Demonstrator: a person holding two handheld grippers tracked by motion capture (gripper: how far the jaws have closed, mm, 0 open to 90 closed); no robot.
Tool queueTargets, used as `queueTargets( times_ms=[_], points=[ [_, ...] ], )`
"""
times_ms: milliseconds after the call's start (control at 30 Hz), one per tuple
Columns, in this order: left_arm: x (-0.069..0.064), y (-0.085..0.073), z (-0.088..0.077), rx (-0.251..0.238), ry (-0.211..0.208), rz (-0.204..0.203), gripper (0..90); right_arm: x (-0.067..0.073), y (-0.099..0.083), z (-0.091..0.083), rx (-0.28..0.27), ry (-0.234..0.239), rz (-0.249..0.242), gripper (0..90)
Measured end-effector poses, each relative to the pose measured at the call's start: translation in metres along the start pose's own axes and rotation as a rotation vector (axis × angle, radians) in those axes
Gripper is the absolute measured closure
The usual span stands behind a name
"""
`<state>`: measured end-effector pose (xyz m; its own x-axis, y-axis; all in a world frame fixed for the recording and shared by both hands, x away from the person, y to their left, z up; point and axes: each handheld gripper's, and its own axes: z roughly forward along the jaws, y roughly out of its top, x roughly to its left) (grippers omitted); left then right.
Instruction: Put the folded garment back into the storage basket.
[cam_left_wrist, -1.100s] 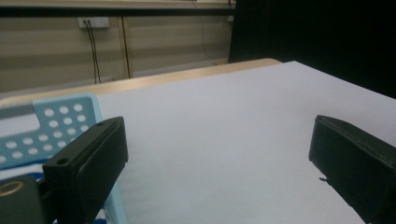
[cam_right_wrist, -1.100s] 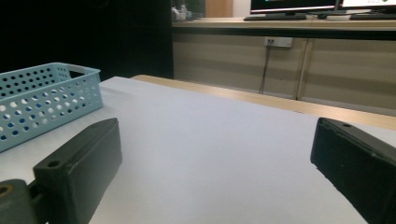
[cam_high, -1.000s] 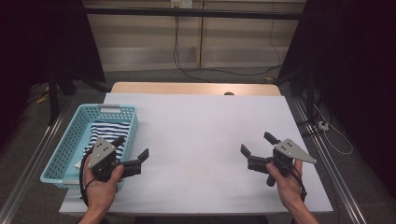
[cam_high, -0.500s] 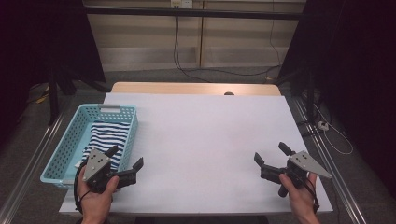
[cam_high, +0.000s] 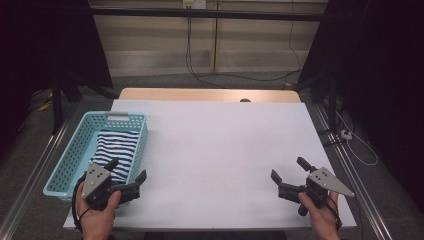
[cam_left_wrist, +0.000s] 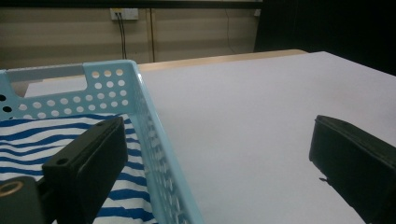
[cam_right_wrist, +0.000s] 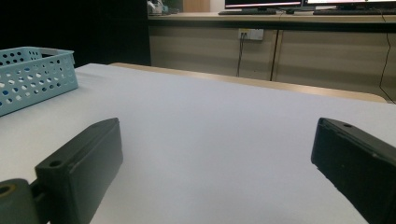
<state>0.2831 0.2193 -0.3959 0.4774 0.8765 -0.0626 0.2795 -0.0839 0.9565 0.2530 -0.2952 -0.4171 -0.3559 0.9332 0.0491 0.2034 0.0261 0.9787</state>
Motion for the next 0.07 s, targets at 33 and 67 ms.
queueTargets(
  times_ms=[33,67],
  points=[
    [0.0003,0.0002,0.0000,-0.001,-0.002,-0.002,4.5,0.0003,0.0002,0.0004,0.001,-0.001,-0.002,1.4],
    [0.0003,0.0003,0.0004,0.000,-0.004,-0.010,4.5,-0.0002,0.0004,0.0006,-0.001,0.001,-0.005,1.4]
  ],
)
